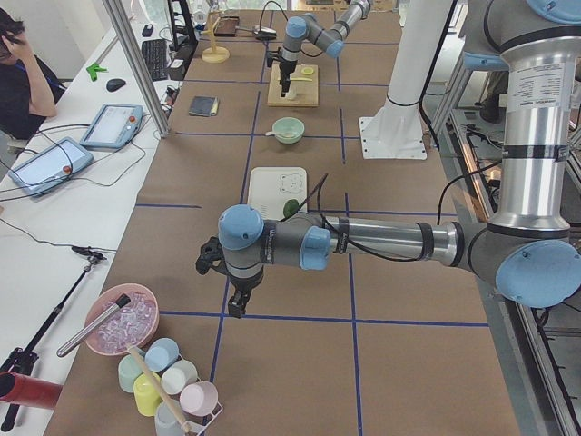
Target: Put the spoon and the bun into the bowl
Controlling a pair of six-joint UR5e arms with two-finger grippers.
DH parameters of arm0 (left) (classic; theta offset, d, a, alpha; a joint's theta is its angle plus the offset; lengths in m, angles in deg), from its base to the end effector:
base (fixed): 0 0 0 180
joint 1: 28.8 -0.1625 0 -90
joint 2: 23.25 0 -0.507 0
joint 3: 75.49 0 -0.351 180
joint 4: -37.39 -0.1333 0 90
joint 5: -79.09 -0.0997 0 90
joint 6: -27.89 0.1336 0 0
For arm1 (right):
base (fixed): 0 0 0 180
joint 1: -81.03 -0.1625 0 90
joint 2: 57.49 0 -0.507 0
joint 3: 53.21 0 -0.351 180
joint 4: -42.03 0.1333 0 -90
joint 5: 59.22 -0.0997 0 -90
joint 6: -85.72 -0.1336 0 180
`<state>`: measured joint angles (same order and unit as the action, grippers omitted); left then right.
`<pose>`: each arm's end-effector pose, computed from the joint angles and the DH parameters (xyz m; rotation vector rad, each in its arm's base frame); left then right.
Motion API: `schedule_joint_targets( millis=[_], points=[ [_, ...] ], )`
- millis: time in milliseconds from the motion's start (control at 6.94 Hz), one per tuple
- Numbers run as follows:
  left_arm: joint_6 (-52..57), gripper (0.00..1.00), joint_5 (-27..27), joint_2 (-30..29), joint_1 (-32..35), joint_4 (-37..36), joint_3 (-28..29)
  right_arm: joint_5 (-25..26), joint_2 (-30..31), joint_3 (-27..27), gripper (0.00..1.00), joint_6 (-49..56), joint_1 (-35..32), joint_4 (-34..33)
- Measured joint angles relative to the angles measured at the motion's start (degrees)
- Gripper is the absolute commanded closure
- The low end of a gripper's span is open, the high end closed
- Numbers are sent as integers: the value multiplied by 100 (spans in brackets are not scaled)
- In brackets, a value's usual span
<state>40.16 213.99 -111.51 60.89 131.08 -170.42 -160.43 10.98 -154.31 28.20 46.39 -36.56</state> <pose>-0.0366 -0.4456 0.7317 0.1953 0.7687 0.2550 -0.4692 -0.4546 0.4698 0.2686 -0.7411 -0.0395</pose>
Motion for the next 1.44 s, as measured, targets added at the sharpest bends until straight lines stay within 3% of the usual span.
schedule_joint_targets(
  millis=[432, 576, 720, 864, 1441],
  points=[
    [3, 0, 1, -14, -1, 9, -15, -57, 104, -3, 19, 9, 13, 15],
    [3, 0, 1, -15, 0, 9, -17, -68, 118, -8, 46, -3, 36, 0],
    [1, 0, 1, -15, 2, 11, -20, -72, 128, -6, 92, -15, 69, -12],
    [-3, 0, 1, -18, 2, 15, -23, -76, 135, -2, 100, -20, 93, -19],
    [-6, 0, 0, -30, -4, 18, -32, -187, 56, -93, 100, -89, 125, -29]
  ],
)
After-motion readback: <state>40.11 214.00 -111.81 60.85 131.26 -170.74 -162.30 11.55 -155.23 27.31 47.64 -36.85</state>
